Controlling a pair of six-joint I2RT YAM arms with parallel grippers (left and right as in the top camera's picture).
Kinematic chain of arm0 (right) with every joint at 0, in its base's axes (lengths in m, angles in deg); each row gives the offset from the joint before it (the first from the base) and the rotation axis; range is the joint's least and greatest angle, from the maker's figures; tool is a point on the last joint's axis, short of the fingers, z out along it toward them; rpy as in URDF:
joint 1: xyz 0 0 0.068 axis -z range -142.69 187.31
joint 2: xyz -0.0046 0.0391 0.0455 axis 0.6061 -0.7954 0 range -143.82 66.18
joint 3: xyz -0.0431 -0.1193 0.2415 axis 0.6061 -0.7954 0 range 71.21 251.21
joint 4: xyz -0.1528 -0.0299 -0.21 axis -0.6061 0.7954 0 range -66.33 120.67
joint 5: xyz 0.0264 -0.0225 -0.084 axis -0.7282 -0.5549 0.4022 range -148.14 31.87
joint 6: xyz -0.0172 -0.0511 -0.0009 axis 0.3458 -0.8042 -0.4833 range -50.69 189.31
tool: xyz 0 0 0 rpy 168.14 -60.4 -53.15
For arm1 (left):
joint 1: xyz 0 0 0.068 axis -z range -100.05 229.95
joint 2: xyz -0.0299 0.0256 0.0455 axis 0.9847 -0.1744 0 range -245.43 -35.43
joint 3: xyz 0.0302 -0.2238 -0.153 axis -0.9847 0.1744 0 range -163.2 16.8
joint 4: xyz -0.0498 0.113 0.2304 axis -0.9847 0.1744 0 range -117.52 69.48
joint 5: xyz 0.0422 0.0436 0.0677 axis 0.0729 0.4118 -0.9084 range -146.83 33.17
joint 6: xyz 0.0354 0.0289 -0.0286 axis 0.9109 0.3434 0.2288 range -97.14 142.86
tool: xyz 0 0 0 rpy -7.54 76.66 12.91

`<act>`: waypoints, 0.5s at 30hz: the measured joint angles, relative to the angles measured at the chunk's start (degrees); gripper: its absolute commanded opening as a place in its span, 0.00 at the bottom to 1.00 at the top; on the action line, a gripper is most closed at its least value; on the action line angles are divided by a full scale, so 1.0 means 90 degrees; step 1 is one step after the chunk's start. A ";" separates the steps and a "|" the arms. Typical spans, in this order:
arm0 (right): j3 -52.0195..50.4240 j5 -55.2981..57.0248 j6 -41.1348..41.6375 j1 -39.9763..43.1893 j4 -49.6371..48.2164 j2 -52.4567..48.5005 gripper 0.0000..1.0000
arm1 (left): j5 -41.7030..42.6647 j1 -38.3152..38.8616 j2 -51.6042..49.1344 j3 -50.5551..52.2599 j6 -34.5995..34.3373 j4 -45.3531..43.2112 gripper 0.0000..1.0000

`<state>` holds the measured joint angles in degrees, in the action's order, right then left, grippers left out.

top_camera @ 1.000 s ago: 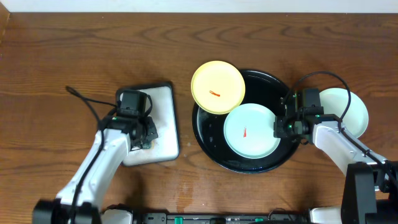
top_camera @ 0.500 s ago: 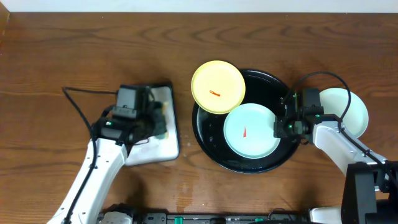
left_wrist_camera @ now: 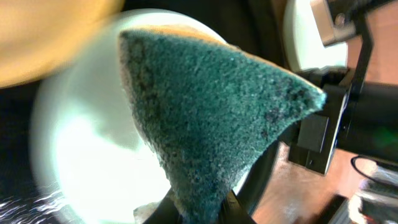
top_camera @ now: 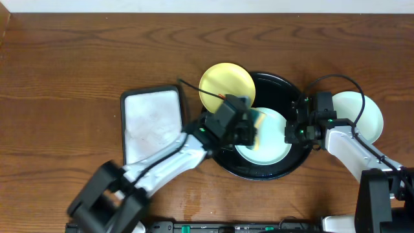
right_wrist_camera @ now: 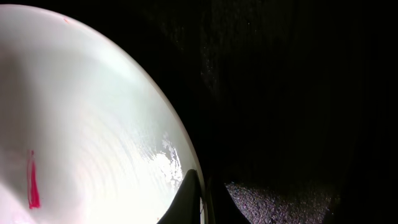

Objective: Clean dirty plates on tray and stack at the side
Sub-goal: 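Scrub the held pale green plate with the sponge in the left gripper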

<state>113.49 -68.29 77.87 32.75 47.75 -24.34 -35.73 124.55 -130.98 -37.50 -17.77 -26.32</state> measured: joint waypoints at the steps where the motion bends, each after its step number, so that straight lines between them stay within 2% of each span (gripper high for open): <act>1: 0.0000 0.0000 0.0000 0.0000 0.0002 0.0000 0.01 | 0.0112 0.0100 -0.0219 0.0000 -0.0160 -0.0267 0.08; 4: 0.0000 0.0002 0.0000 0.0000 0.0002 0.0000 0.01 | 0.0347 0.0299 -0.0777 0.0000 -0.0529 -0.0746 0.08; 9: 0.0000 -0.0015 0.0000 0.0000 0.0010 0.0000 0.01 | 0.0517 0.0284 -0.1343 -0.0005 -0.0789 -0.0896 0.08; 15: 0.0000 -0.0022 0.0000 0.0000 0.0022 0.0000 0.01 | 0.0124 -0.0092 -0.1348 -0.0151 -0.0282 -0.0085 0.08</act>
<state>113.49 -68.48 77.87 32.75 47.95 -24.34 -34.61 123.72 -143.11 -38.85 -20.30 -27.09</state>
